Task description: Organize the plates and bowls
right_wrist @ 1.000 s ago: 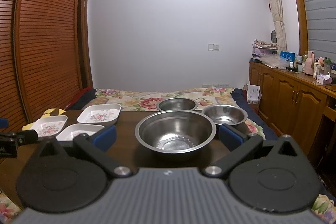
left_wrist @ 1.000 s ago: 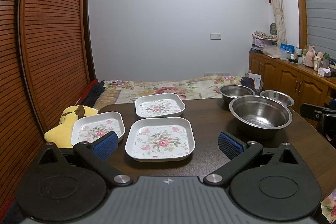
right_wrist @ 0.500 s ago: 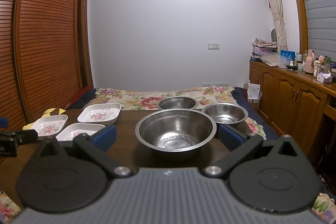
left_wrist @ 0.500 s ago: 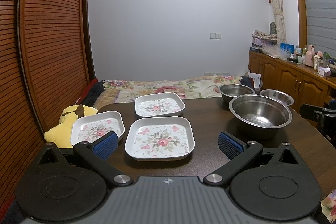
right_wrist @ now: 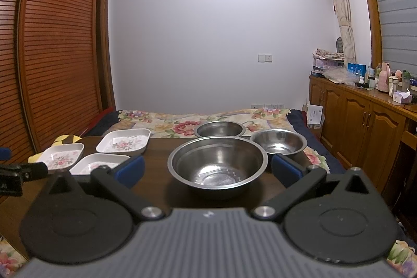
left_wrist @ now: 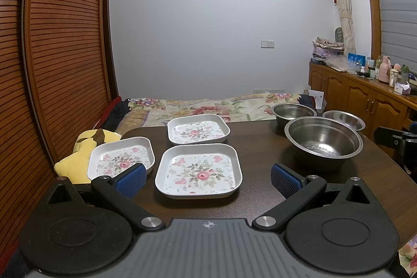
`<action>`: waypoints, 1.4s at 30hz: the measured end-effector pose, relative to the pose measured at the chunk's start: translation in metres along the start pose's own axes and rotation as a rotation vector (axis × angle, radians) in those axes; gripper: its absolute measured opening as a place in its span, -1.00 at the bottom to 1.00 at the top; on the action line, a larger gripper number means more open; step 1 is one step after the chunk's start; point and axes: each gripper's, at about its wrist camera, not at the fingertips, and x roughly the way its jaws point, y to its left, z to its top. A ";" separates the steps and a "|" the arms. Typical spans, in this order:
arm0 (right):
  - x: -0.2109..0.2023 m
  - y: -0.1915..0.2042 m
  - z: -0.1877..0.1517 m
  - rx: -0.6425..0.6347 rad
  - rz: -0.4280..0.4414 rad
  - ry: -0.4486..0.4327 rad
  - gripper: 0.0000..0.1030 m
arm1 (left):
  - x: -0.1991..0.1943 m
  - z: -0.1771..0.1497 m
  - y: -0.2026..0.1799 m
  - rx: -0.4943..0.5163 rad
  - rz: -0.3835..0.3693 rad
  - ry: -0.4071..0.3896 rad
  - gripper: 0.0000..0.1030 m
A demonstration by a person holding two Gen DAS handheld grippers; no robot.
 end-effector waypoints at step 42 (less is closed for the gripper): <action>0.016 0.018 -0.015 -0.035 0.040 0.045 1.00 | 0.026 -0.019 0.022 -0.039 -0.015 0.116 1.00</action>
